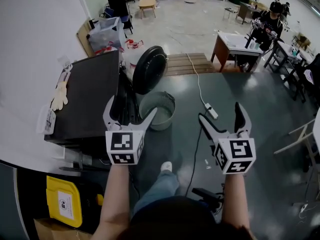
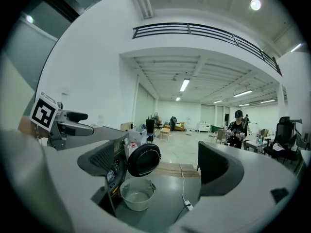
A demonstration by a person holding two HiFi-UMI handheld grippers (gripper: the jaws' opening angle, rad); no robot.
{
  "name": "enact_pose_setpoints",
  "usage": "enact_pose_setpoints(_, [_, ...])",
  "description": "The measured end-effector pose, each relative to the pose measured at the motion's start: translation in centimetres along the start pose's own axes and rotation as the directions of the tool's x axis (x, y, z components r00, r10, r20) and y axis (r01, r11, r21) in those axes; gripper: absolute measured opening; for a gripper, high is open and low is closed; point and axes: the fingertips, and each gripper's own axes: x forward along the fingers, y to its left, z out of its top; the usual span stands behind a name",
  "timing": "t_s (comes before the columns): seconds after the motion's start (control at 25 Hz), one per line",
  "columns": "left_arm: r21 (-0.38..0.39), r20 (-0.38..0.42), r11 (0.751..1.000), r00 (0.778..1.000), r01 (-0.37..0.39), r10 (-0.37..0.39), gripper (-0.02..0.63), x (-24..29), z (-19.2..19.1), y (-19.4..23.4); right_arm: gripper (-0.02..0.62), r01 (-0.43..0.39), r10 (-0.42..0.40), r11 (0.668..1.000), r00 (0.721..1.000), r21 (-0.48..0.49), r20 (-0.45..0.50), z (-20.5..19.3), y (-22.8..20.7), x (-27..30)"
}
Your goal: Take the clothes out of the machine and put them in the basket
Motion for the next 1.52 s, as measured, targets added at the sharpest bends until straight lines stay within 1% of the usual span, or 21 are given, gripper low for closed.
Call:
enact_pose_setpoints(0.2, [-0.023, -0.026, 1.000, 1.000, 0.016, -0.017, 0.566, 5.9, -1.2, 2.7, 0.517, -0.010, 0.011, 1.000, 1.000, 0.020, -0.023, 0.5, -0.6, 6.4])
enact_pose_setpoints(0.36, [-0.055, -0.053, 0.998, 0.998, 0.042, -0.045, 0.566, 11.0, -2.5, 4.8, 0.517, -0.006, 0.008, 1.000, 0.998, 0.030, -0.069, -0.3, -0.7, 11.5])
enact_pose_setpoints(0.52, [-0.058, -0.069, 0.996, 0.995, 0.062, -0.066, 0.565, 14.7, -3.4, 6.1, 0.517, -0.016, 0.018, 1.000, 0.994, 0.016, -0.109, -0.9, -0.6, 15.3])
enact_pose_setpoints(0.8, [-0.117, -0.099, 0.992, 0.993, 0.056, -0.068, 0.565, 18.1, -5.7, 7.8, 0.517, -0.024, 0.025, 1.000, 0.983, 0.007, -0.179, -2.5, -0.5, 19.8])
enact_pose_setpoints(1.04, [-0.119, -0.111, 0.992, 0.992, 0.045, -0.058, 0.565, 19.7, -6.6, 9.1, 0.517, -0.040, 0.041, 0.999, 0.979, 0.010, -0.197, -2.8, 0.0, 22.3])
enact_pose_setpoints(1.08, [-0.117, -0.111, 0.992, 0.992, 0.050, -0.063, 0.565, 19.9, -6.7, 9.1, 0.517, -0.044, 0.044, 0.999, 0.978, 0.009, -0.204, -3.1, 0.0, 22.6])
enact_pose_setpoints(1.2, [-0.093, -0.124, 0.991, 0.986, 0.099, -0.111, 0.566, 20.7, -7.1, 8.0, 0.517, -0.053, 0.054, 0.999, 0.972, 0.010, -0.227, -3.8, -0.3, 23.3])
enact_pose_setpoints(1.28, [-0.097, -0.132, 0.989, 0.984, 0.110, -0.123, 0.566, 21.3, -7.5, 7.4, 0.517, -0.062, 0.067, 0.998, 0.971, 0.030, -0.229, -4.0, -0.5, 24.0])
enact_pose_setpoints(1.4, [-0.157, -0.137, 0.984, 0.985, 0.084, -0.106, 0.566, 22.4, -7.8, 7.4, 0.517, -0.055, 0.074, 0.994, 0.975, 0.097, -0.211, -4.1, -1.4, 25.4])
enact_pose_setpoints(1.52, [-0.177, -0.159, 0.982, 0.983, 0.063, -0.091, 0.568, 23.5, -8.2, 7.3, 0.517, -0.064, 0.097, 0.983, 0.976, 0.170, -0.194, -4.3, -2.2, 27.0])
